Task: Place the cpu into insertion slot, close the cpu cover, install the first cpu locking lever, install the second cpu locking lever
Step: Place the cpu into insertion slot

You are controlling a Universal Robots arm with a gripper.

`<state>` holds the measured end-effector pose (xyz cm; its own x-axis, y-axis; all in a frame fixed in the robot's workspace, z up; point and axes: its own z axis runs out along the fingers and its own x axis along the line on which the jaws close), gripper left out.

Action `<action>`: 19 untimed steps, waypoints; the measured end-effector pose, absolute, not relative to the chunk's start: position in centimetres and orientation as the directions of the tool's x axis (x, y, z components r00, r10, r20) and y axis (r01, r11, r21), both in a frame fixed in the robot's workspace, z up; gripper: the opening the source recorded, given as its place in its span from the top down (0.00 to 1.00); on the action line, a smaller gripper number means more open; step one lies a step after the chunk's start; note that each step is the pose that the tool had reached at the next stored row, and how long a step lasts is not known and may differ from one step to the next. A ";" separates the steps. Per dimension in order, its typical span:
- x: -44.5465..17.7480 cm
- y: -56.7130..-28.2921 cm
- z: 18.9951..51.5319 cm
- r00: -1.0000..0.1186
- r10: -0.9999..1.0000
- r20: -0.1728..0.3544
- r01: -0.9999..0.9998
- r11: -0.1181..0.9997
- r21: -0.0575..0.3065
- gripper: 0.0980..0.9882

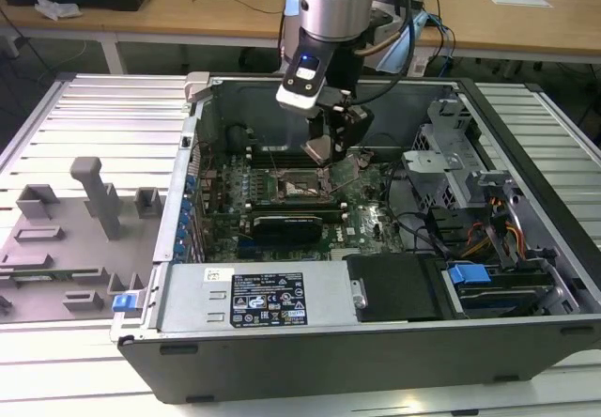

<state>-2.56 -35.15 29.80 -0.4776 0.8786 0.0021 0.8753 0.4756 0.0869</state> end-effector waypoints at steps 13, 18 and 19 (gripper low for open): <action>-2.6 -35.1 27.6 -0.173 0.985 0.002 0.981 0.172 0.087 0.50; -2.6 -35.1 26.3 -0.080 0.997 0.002 0.993 0.080 0.086 0.50; -2.6 -35.0 26.1 -0.075 0.997 0.002 0.994 0.075 0.086 0.50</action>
<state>-2.57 -35.02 26.12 -0.0751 0.9972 0.0022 0.9935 0.0747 0.0859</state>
